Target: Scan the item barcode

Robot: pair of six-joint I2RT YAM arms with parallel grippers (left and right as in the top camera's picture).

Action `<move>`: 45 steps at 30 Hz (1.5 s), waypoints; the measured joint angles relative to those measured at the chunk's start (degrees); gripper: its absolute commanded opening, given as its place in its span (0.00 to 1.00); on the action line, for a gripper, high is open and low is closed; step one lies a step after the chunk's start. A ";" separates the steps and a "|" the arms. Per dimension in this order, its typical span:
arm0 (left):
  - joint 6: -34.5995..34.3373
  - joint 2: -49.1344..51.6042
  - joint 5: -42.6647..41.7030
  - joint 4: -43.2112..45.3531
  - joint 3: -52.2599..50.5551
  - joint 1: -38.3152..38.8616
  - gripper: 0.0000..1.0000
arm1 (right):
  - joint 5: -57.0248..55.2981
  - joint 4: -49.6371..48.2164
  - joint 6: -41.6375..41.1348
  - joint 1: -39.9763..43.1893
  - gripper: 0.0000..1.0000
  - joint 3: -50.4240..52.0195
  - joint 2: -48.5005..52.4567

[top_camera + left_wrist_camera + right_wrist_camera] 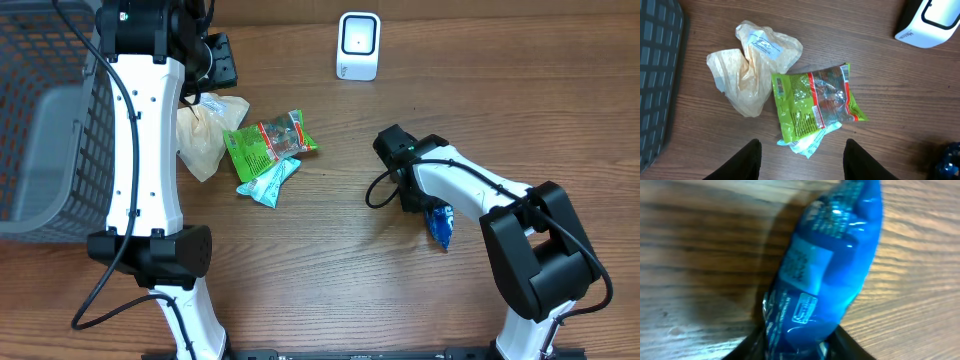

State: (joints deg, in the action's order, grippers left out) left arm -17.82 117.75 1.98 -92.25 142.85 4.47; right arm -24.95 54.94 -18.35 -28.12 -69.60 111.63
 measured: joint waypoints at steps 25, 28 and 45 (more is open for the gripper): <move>0.02 0.02 0.00 0.11 0.00 0.00 0.46 | 67.47 -3.13 21.09 10.45 0.04 -5.99 -3.80; 0.02 0.02 0.00 0.13 0.00 0.00 0.46 | 76.15 -1.14 27.93 11.17 0.04 -6.01 -3.80; 0.37 0.02 -0.02 0.13 0.00 0.00 0.68 | 106.22 3.98 40.33 11.65 0.04 -17.99 -3.80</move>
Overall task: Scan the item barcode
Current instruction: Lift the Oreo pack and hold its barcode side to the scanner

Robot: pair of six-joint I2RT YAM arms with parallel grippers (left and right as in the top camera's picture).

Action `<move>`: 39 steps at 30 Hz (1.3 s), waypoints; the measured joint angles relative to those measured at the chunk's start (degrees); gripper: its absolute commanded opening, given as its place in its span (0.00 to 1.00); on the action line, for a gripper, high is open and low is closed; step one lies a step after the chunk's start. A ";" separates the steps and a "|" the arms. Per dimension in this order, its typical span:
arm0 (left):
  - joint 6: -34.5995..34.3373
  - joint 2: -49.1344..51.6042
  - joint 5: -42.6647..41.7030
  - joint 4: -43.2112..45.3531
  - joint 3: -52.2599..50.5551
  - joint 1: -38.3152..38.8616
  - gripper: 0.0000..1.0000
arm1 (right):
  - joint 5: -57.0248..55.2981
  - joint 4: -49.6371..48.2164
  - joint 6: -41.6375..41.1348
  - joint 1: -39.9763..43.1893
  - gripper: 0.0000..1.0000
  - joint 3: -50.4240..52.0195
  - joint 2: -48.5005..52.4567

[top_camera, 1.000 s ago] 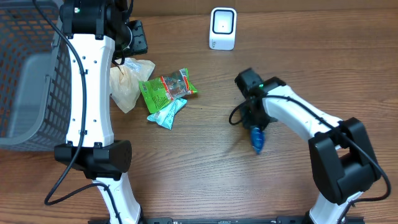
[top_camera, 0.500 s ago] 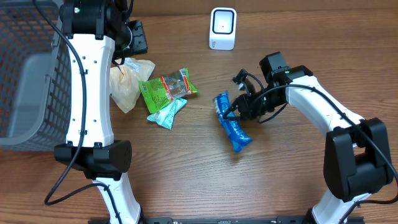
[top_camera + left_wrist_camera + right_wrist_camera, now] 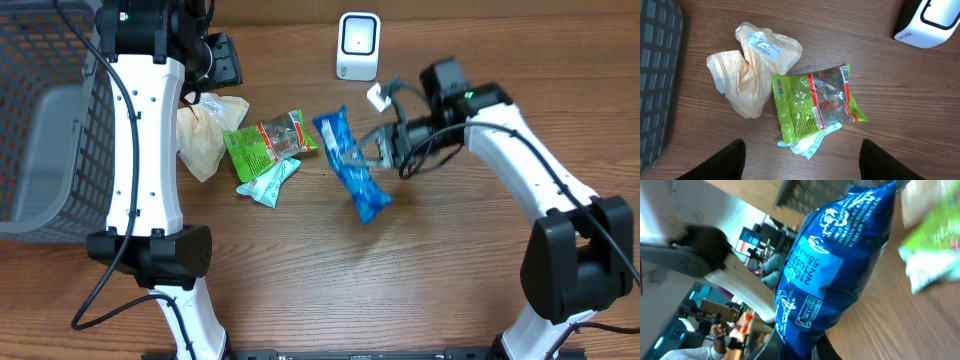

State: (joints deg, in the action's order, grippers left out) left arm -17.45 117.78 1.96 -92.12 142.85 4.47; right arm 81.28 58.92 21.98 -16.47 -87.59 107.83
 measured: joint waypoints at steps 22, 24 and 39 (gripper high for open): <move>0.48 0.00 0.02 0.00 0.00 0.00 1.00 | 2.71 -0.22 -14.45 2.95 0.03 -26.86 -0.11; 0.46 0.00 0.02 -0.02 0.00 0.00 1.00 | 0.81 -0.13 -14.97 3.52 0.03 -26.86 -0.11; 0.46 0.00 0.02 -0.02 0.00 0.00 1.00 | -61.51 0.94 -17.46 -6.71 0.04 -26.95 -0.04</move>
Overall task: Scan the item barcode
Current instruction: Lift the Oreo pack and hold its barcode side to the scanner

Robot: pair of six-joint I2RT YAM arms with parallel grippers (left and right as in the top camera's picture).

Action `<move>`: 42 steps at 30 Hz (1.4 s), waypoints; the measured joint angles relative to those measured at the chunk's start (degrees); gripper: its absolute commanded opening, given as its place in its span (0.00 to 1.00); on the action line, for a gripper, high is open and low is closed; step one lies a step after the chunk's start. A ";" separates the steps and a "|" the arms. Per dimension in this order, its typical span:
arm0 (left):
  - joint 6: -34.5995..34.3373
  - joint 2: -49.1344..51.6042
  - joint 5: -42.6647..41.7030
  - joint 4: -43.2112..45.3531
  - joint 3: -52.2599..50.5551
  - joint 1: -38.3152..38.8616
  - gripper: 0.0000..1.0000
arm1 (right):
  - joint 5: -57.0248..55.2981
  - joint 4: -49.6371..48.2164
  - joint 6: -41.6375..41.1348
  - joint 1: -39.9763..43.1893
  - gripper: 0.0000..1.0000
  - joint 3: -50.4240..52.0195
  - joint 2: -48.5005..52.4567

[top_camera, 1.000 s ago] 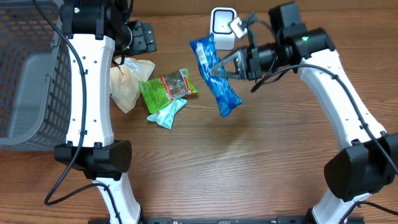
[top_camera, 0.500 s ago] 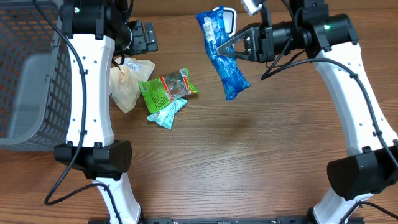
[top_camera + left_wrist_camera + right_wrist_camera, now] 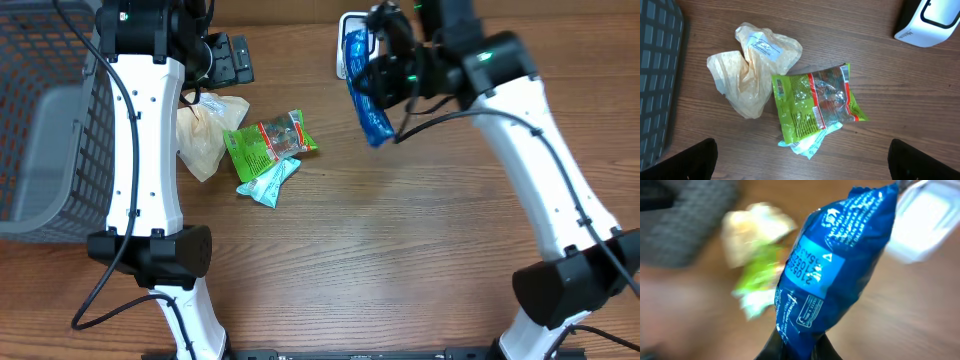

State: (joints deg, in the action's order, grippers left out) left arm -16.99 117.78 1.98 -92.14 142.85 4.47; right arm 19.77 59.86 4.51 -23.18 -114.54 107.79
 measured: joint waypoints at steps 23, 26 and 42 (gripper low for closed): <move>0.02 0.00 0.00 0.00 0.00 0.00 1.00 | -49.09 -39.26 39.98 -5.84 0.04 -0.44 28.35; 0.02 0.00 0.00 0.00 0.00 0.00 1.00 | -52.06 -43.41 46.86 -5.84 0.04 -0.42 30.82; 0.00 0.00 0.00 0.00 0.00 0.00 1.00 | -55.43 -47.65 59.80 -4.13 0.04 -0.44 31.39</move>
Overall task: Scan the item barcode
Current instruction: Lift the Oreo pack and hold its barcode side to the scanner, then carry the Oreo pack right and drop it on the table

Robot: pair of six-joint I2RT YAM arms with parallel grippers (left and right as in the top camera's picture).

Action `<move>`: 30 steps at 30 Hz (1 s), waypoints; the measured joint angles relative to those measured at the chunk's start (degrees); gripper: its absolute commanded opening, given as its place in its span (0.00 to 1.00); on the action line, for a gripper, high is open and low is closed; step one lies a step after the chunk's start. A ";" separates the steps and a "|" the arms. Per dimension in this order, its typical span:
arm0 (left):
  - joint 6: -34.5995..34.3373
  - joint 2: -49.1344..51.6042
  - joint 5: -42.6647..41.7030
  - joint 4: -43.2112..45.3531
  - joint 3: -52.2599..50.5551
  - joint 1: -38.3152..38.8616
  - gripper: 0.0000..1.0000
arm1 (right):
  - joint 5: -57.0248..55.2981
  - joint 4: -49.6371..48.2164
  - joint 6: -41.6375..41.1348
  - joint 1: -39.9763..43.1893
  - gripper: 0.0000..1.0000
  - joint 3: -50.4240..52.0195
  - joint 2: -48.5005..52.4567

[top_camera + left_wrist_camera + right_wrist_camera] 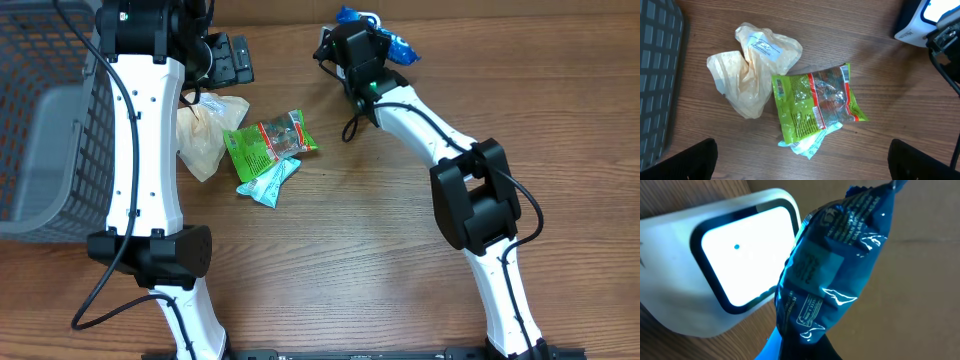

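Observation:
My right gripper (800, 347) is shut on the lower end of a blue packet (832, 280), held up just in front of the lit window of the white scanner (725, 270). The packet's pale blue label with print faces my wrist camera. In the overhead view the right gripper (362, 48) covers the scanner at the table's far edge, and only blue corners of the packet (400, 48) show. The left gripper (802, 162) hangs wide open and holds nothing, above the pile of packets, with the scanner (920, 22) at the top right.
A beige bag (205, 130), a green snack packet (265, 140) and a pale blue-white packet (268, 185) under it lie left of centre. A grey mesh basket (50, 110) stands at the left edge. The right arm stretches across the table's right half.
My right gripper has carried the blue packet from high over the table near the scanner to right in front of the scanner's lit window. The left arm has not moved.
My right gripper was shut on the blue packet lying on the table at the right. Then it held the packet in the air over the middle, then near the scanner, and now at its window. The left gripper's fingers spread wider meanwhile.

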State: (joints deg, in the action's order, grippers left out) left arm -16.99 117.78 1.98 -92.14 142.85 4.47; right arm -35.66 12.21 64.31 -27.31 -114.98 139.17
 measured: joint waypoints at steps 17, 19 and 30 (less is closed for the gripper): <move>0.00 0.00 -0.02 0.00 0.00 0.00 1.00 | -0.02 9.77 -13.31 -0.68 0.04 0.00 -0.57; 0.02 0.00 0.00 0.02 0.00 0.00 1.00 | 0.87 13.53 -16.72 -0.92 0.04 0.02 -1.97; 0.00 0.00 0.00 0.00 0.00 0.00 1.00 | 15.45 49.00 -53.59 1.51 0.04 -0.17 -28.72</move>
State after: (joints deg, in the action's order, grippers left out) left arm -16.99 117.78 1.98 -92.14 142.85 4.47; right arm -20.21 61.21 10.72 -25.80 -115.15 110.45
